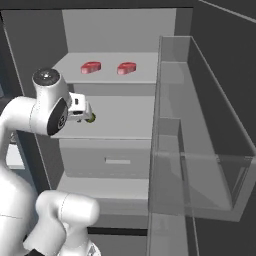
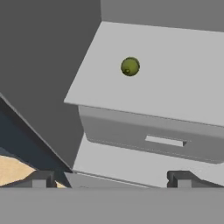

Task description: Place one lime and one steak in each tupperware on the nearby counter, to pack two identical lunches.

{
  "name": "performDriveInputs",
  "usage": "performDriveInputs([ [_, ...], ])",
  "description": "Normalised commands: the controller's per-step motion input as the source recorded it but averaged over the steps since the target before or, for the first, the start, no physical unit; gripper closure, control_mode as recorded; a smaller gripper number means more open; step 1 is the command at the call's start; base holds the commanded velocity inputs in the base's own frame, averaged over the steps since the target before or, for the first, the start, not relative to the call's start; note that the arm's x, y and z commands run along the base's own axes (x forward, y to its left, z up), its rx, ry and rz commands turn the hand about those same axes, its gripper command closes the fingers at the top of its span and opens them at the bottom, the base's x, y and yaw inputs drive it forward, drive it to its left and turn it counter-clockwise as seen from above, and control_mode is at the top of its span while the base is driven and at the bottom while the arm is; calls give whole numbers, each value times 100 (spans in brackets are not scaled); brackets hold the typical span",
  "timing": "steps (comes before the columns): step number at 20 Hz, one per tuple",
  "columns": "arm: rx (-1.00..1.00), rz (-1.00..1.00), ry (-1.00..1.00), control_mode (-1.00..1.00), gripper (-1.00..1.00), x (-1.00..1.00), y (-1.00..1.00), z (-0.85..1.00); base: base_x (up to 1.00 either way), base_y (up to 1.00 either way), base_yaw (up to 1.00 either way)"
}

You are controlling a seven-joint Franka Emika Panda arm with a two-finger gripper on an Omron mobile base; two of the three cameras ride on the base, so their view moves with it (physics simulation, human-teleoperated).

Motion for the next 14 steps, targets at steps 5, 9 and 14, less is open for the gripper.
performDriveInputs([
  [5,0,-5,-3,-100,-100,79,8,-40,0,0,0],
  [9,0,-16,-1,-100,-100,93,13,-34,0,0,0],
  [14,0,-16,0,-100,-100,90,31,-36,0,0,0],
])
